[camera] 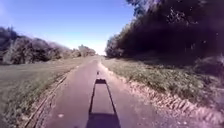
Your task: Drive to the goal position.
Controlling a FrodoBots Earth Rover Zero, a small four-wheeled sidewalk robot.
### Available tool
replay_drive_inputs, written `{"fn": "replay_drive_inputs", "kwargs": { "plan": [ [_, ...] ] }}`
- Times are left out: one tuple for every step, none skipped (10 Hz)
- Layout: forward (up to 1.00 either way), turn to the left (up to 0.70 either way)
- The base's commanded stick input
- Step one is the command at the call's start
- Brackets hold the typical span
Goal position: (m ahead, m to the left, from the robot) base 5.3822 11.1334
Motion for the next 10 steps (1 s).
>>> {"fn": "replay_drive_inputs", "kwargs": {
  "plan": [
    [0.85,0.34],
    [0.85,0.34],
    [0.85,0.34],
    [0.85,0.34],
    [0.85,0.34],
    [0.85,0.34],
    [0.85,0.31],
    [0.85,0.24],
    [0.85,0.10],
    [0.85,0.00]
  ]
}}
